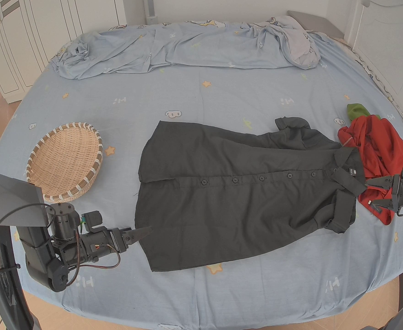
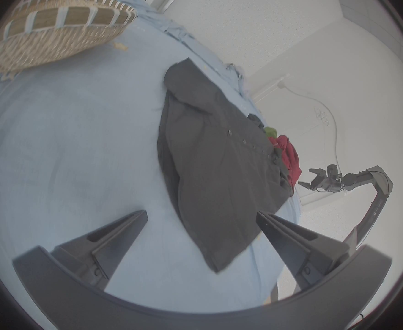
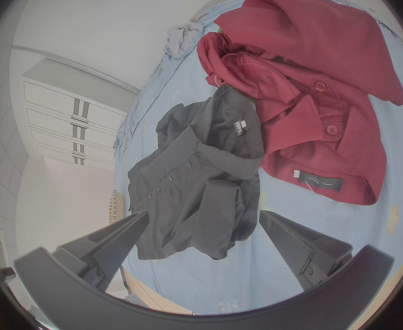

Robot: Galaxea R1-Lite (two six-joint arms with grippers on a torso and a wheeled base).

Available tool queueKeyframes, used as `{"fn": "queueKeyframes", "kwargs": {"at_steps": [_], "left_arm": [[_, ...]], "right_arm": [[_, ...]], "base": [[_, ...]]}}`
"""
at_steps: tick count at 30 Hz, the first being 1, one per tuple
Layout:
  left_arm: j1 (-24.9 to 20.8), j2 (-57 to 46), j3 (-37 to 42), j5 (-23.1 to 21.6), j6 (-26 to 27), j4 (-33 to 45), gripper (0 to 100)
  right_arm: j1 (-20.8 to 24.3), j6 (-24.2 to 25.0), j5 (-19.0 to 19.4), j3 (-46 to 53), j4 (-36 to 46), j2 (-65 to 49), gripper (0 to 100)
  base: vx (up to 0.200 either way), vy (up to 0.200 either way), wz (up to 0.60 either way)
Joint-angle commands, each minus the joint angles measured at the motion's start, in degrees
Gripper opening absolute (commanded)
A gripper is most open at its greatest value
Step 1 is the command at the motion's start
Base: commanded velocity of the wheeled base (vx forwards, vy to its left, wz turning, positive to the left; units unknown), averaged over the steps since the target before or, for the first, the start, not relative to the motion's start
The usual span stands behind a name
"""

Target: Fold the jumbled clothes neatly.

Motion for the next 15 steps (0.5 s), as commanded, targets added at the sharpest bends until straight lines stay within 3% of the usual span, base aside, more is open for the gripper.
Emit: {"fn": "queueKeyframes", "kwargs": {"at_steps": [1,7,12,15], "left_arm": [[0.2,5.2,-5.1,0.0,-1.7,-1.1,100],[0.6,6.2,-13.4,0.1,-4.4,-1.1,100],[1.4,1.9,-15.5,-0.6,-10.2,-1.1,100],[1.7,1.9,-17.6,-0.8,-11.1,-1.1,100]], "right_arm": [[0.8,0.1,0.0,-0.1,-0.6,0.4,100],[0.8,0.1,0.0,0.2,-1.6,0.2,100],[0.5,0.0,0.0,0.2,-1.6,0.0,100],[0.4,0.0,0.0,0.2,-1.8,0.0,100]], "base": [[0.000,0.000,0.00],[0.000,0.000,0.00],[0.000,0.000,0.00],[0.000,0.000,0.00]]}}
